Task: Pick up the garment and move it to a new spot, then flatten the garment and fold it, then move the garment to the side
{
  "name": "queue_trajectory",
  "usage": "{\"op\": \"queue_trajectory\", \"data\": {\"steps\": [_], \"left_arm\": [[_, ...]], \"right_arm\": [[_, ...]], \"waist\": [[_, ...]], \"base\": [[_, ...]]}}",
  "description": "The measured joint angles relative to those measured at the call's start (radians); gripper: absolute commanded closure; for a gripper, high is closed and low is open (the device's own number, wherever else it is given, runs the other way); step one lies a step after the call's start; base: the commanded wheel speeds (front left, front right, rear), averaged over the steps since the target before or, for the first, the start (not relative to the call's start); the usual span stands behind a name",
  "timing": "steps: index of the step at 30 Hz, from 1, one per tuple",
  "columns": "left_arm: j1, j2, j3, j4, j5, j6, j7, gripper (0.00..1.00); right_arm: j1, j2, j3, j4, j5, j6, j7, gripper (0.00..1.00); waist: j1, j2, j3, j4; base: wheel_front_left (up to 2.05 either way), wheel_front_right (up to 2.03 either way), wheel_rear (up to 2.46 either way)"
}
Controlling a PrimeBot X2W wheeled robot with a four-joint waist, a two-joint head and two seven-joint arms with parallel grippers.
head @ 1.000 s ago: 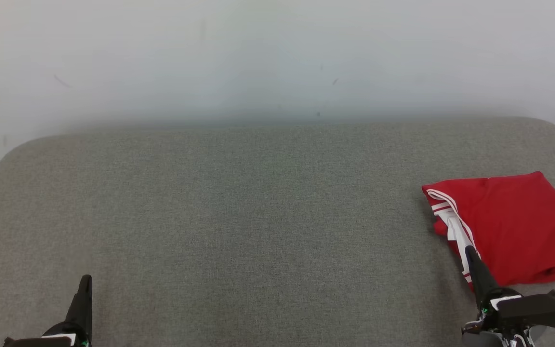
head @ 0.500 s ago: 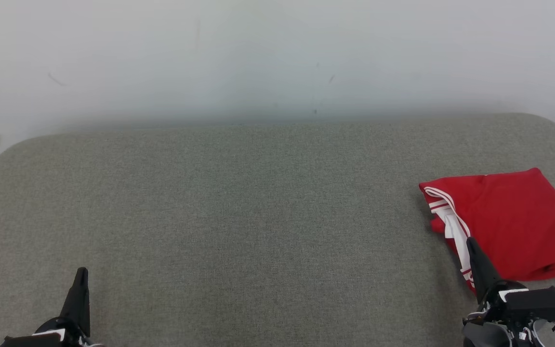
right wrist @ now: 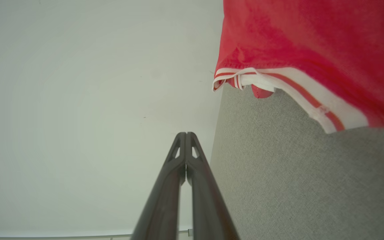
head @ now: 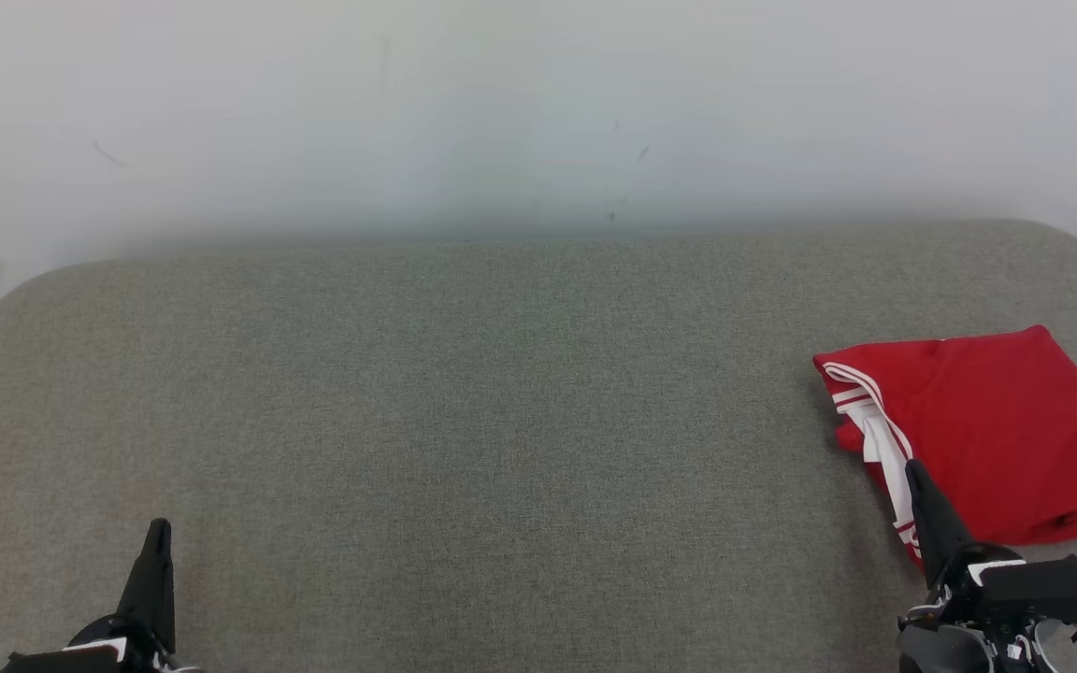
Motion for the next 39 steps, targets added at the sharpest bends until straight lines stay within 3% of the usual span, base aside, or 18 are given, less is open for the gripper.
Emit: {"op": "queue_trajectory", "data": {"steps": [39], "left_arm": [[0.000, 0.000, 0.000, 0.000, 0.000, 0.000, 0.000, 1.00]], "right_arm": [[0.000, 0.000, 0.000, 0.000, 0.001, 0.000, 0.000, 1.00]], "waist": [[0.0000, 0.0000, 0.000, 0.000]], "base": [[0.00, 0.00, 0.00]]}}
